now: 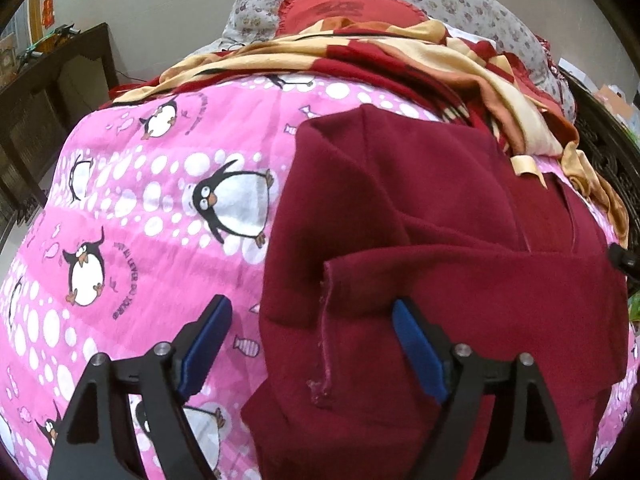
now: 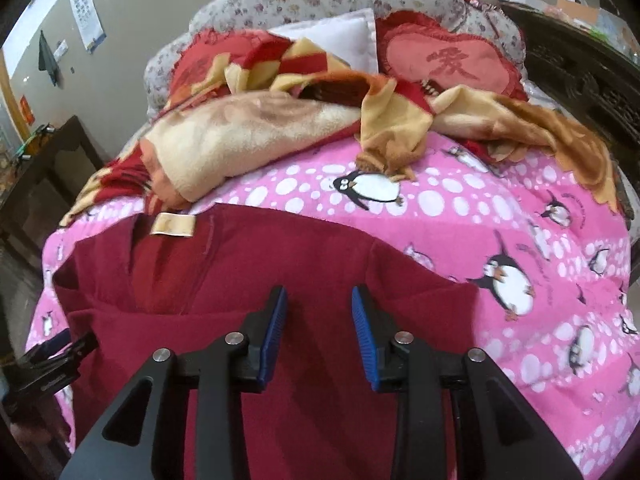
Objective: Fold small clothes
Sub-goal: 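Smooth the folded sweatshirt strip flat with both grippers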
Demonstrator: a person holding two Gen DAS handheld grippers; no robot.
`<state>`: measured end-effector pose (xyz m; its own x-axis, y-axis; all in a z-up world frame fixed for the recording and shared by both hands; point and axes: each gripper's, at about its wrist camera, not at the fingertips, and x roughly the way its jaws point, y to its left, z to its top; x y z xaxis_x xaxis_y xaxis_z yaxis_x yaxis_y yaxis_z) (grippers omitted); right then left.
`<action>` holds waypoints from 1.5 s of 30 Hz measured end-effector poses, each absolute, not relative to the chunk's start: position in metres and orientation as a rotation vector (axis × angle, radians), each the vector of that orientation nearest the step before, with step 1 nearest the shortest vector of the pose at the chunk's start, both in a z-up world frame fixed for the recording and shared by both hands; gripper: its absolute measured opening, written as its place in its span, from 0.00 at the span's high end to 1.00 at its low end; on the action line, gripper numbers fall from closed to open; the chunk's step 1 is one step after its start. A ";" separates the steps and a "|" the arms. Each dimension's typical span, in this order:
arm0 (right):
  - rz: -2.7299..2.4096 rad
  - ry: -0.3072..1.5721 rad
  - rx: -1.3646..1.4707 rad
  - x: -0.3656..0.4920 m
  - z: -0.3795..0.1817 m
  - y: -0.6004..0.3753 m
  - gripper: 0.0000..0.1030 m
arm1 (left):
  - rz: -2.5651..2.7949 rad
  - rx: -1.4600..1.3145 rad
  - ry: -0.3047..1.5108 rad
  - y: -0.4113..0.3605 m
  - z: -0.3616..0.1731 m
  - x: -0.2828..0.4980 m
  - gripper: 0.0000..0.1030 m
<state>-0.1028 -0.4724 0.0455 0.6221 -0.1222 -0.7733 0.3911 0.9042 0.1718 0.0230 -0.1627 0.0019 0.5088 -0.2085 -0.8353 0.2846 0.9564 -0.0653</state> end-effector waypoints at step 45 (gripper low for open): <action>-0.169 0.972 0.226 -0.410 0.079 -0.415 0.37 | -0.374 0.073 1.042 -0.018 0.034 -0.212 0.16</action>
